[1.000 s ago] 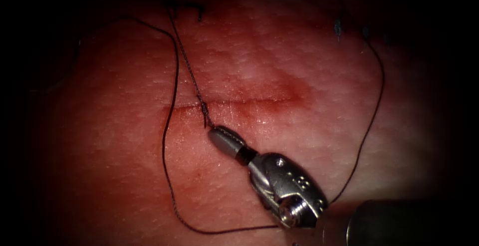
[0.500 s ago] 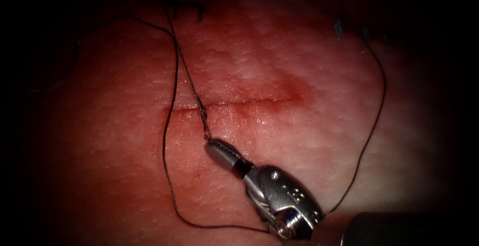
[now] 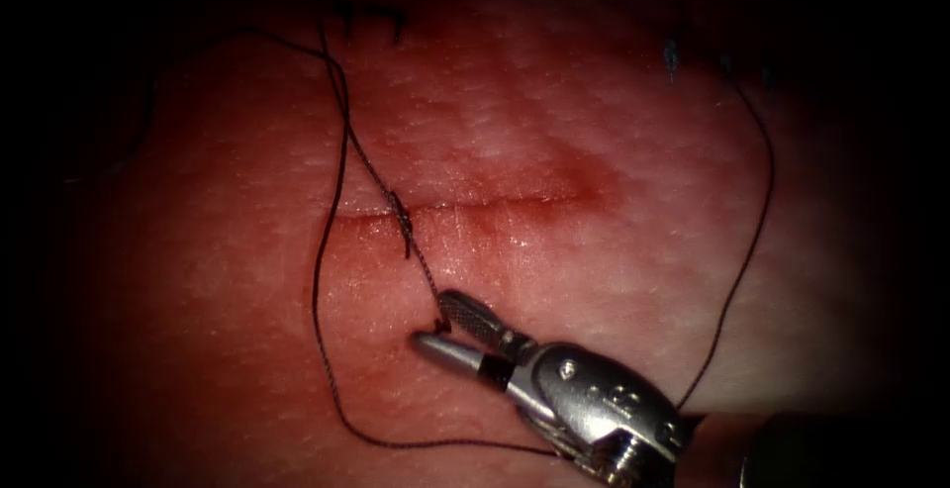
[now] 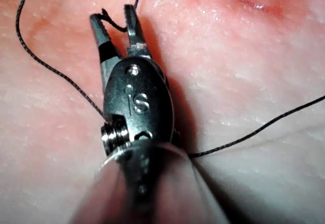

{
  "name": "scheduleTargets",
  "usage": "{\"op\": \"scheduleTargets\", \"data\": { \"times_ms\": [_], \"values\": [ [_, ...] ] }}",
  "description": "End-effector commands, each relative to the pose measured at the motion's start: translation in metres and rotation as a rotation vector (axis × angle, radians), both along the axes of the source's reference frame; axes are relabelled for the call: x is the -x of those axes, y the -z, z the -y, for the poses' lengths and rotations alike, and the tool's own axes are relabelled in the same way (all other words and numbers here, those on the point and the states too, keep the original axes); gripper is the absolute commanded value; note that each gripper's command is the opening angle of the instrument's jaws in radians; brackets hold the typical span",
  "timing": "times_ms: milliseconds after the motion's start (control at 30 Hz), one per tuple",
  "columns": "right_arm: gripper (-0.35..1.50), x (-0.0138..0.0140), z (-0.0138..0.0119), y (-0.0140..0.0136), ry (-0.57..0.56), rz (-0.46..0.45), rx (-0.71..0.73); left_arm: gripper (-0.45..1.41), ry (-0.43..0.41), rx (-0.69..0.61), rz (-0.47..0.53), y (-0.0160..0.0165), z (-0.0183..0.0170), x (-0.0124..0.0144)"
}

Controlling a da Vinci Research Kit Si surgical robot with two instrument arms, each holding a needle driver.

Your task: Wound Closure

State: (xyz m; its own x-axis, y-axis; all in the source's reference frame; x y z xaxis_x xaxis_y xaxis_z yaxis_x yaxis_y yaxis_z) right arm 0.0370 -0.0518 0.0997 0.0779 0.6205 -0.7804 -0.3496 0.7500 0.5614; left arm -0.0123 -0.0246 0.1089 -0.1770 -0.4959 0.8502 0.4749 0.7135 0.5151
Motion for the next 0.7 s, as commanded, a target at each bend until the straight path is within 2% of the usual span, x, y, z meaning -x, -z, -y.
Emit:
{"op": "scheduleTargets", "data": {
  "times_ms": [33,133,167,333,467,700],
  "values": [
    [1.01,-0.0006,-0.0007,0.0002,0.016,-0.009,0.018,-0.45,-0.006,-0.006,0.013,0.0005,0.0008,0.0009],
    [1.01,-0.0005,-0.0023,0.0011,0.011,0.002,0.026,-0.45,-0.027,-0.033,0.040,0.0045,0.0015,0.0023],
    [1.01,-0.0008,-0.0033,0.0015,0.006,0.005,0.024,-0.45,-0.038,-0.053,0.052,0.0072,0.0020,0.0033],
    [1.08,-0.0024,-0.0052,0.0016,-0.011,0.012,0.012,-0.45,-0.068,-0.057,0.097,0.0128,0.0026,0.0058],
    [1.01,-0.0039,-0.0065,0.0009,0.003,0.044,0.000,-0.45,-0.089,-0.064,0.135,0.0163,0.0032,0.0075],
    [1.04,-0.0052,-0.0084,-0.0016,0.012,0.075,-0.002,-0.45,-0.121,-0.089,0.193,0.0228,0.0042,0.0094]
  ]
}}
